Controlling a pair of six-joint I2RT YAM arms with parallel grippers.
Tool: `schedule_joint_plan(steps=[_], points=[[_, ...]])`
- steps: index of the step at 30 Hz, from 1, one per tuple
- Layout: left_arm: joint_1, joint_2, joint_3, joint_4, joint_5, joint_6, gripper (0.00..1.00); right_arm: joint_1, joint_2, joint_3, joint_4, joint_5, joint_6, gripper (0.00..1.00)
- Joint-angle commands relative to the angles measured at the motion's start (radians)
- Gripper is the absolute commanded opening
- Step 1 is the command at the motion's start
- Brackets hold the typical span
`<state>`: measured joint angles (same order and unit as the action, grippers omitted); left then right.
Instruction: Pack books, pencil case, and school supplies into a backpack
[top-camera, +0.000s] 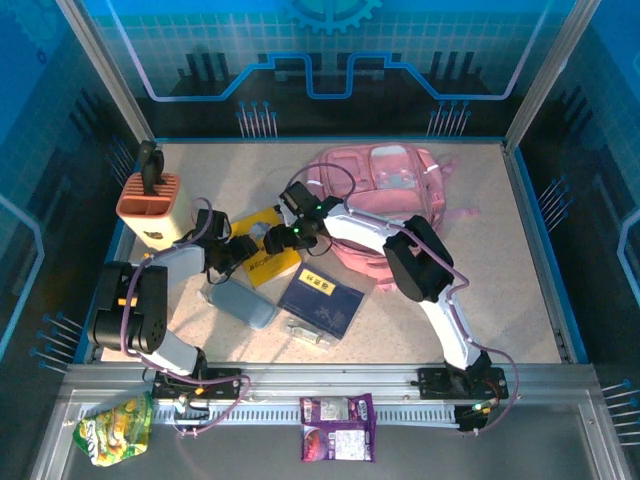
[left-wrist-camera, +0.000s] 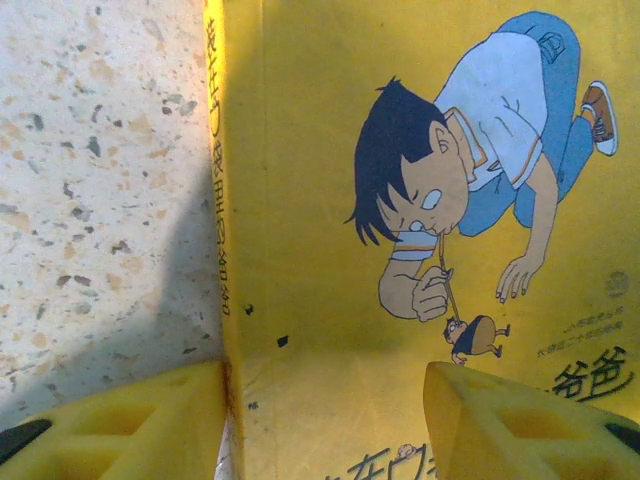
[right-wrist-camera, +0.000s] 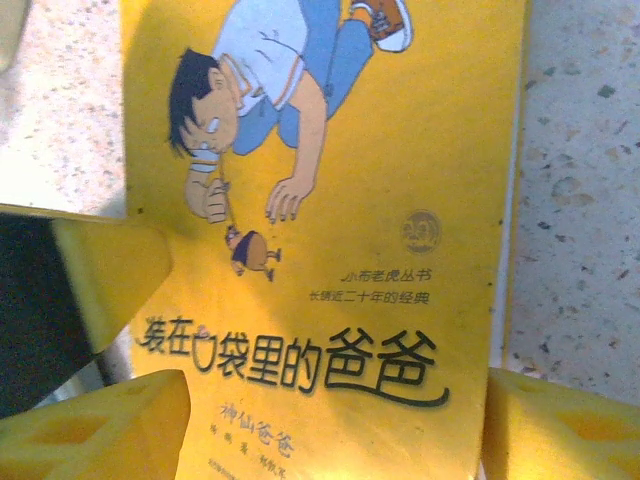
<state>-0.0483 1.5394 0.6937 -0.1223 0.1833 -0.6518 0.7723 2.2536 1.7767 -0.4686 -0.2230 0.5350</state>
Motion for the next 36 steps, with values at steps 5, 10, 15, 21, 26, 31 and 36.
schedule_joint_plan(steps=[5,10,15,21,26,31,36], points=[[-0.004,0.025,0.000,0.057,0.091,0.011,0.54,0.005,-0.072,-0.001,0.047,-0.164,0.040,0.72],[-0.004,0.023,0.000,0.051,0.083,0.015,0.54,-0.003,-0.083,0.004,0.039,-0.198,0.047,0.71],[-0.004,0.023,-0.004,0.058,0.082,0.008,0.54,0.006,-0.097,0.009,-0.001,-0.151,0.032,0.66],[-0.007,0.022,-0.004,0.063,0.087,0.004,0.55,0.000,-0.093,-0.001,-0.008,-0.110,0.035,0.56],[-0.007,0.011,-0.006,0.058,0.082,0.006,0.55,-0.002,-0.091,-0.008,0.010,-0.114,0.048,0.43],[-0.007,-0.003,-0.012,0.063,0.076,0.006,0.55,-0.004,-0.089,0.001,0.025,-0.129,0.062,0.35],[-0.007,-0.020,0.006,0.031,0.065,0.015,0.58,-0.010,-0.094,0.022,0.029,-0.144,0.072,0.25]])
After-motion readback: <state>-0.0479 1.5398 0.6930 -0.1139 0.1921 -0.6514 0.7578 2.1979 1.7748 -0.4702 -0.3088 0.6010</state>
